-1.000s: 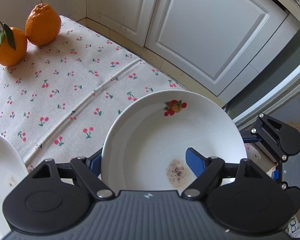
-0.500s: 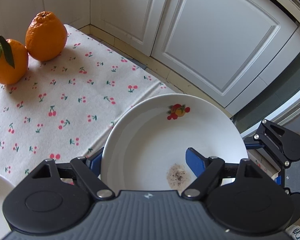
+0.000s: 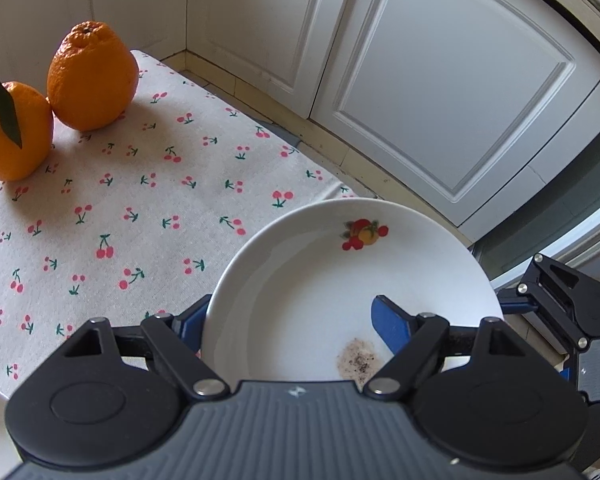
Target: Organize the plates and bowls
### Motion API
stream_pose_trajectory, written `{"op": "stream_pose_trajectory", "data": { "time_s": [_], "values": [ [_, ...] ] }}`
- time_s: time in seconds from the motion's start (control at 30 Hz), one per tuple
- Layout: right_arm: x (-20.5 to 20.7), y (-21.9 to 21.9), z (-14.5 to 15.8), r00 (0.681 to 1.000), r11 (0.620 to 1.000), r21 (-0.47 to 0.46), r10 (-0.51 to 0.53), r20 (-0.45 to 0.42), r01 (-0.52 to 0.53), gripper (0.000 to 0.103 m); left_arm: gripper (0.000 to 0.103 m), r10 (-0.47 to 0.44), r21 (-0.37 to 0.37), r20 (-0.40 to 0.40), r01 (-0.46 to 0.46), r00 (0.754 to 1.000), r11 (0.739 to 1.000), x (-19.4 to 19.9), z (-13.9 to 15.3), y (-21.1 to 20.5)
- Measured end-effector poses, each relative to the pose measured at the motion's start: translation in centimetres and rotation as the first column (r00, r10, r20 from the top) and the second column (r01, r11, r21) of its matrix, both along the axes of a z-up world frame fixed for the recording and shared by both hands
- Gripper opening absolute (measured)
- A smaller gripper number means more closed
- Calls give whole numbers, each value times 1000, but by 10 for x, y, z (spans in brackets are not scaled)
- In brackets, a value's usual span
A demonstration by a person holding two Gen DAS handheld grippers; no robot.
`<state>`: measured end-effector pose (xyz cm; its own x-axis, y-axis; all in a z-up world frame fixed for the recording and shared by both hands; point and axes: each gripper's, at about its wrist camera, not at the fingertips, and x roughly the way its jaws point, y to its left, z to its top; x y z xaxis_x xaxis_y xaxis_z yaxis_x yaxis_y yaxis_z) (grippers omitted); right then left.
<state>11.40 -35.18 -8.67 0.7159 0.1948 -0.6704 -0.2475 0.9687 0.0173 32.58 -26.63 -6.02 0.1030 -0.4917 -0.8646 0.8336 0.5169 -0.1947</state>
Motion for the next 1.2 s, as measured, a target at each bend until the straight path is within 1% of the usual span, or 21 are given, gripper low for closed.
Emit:
{"op": "stream_pose_trajectory", "data": {
  "time_s": [0.6, 0.7, 0.73, 0.9, 1.0, 1.1, 1.2],
  "values": [
    [5, -1, 0, 1000, 999, 31, -29, -6, 29, 101, 82, 5, -2, 28, -5, 1000, 1000, 3, -1, -4],
    [4, -1, 1, 1000, 999, 35, -31, -6, 31, 101, 83, 13, 0, 34, -13, 999, 1000, 2, 1, -2],
    [3, -1, 2, 1000, 999, 37, -31, -4, 31, 103, 84, 17, -1, 39, -17, 999, 1000, 2, 2, -1],
    [-6, 1, 10, 999, 999, 33, -41, 2, 40, 103, 84, 56, 0, 76, -56, 996, 998, -3, 13, 11],
    [-15, 7, 16, 999, 999, 11, -43, 8, 43, 103, 84, 79, -11, 95, -79, 992, 997, -9, 24, 23],
    [-27, 15, 22, 999, 999, -7, -45, 16, 45, 103, 85, 93, -26, 110, -91, 990, 996, -20, 38, 37],
    [-38, 26, 26, 999, 999, -13, -34, 23, 34, 103, 86, 100, -48, 142, -94, 985, 994, -38, 54, 51]
  ]
}}
